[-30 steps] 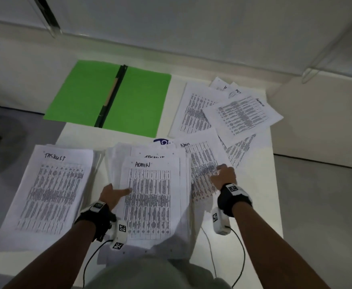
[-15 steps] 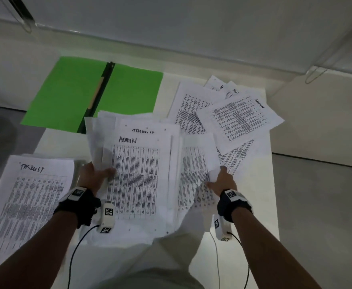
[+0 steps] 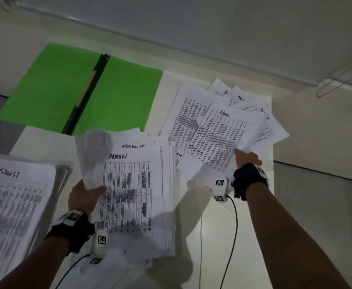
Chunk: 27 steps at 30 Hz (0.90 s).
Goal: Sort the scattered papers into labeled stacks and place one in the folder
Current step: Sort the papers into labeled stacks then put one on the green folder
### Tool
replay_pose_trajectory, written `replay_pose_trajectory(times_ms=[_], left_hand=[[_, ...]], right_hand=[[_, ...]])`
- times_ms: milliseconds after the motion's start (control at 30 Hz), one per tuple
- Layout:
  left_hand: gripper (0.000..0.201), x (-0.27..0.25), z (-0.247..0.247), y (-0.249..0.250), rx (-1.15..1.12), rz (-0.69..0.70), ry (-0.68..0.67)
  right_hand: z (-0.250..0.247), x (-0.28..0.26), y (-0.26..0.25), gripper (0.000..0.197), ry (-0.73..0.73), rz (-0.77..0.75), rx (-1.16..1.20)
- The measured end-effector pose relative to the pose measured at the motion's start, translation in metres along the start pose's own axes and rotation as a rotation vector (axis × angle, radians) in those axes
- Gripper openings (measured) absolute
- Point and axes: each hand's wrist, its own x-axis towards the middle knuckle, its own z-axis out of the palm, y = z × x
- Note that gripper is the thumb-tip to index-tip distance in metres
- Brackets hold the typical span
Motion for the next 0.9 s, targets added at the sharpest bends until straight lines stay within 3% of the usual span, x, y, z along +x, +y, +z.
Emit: replay_pose_trajectory(times_ms=[200, 300, 400, 600, 700, 833, 900], left_hand=[[0.058, 0.001, -0.002, 0.000, -0.029, 0.005, -0.032], [0.060, 0.001, -0.004, -0.001, -0.031, -0.004, -0.042], [0.062, 0.001, -0.004, -0.001, -0.029, 0.008, -0.048], [0.040, 0.002, -0.005, -0.002, -0.045, 0.019, -0.068], [0.037, 0.001, -0.006, -0.003, -0.067, 0.019, -0.086], [0.036, 0.002, -0.007, -0.004, -0.056, 0.007, -0.092], [0.039, 0.001, -0.008, -0.003, -0.057, 0.013, -0.102]], right_hand=[[0.018, 0.027, -0.012, 0.064, 0.027, 0.070, -0.083], [0.023, 0.032, -0.009, 0.051, 0.033, 0.072, 0.128], [0.025, 0.023, -0.017, 0.048, 0.232, 0.085, 0.386], [0.025, -0.019, -0.028, 0.064, 0.349, -0.215, 0.695], [0.007, -0.052, -0.027, 0.072, 0.225, -0.288, 0.951], [0.007, -0.105, -0.015, 0.019, -0.014, -0.361, 0.979], [0.022, -0.129, 0.000, 0.007, -0.131, -0.352, 0.903]])
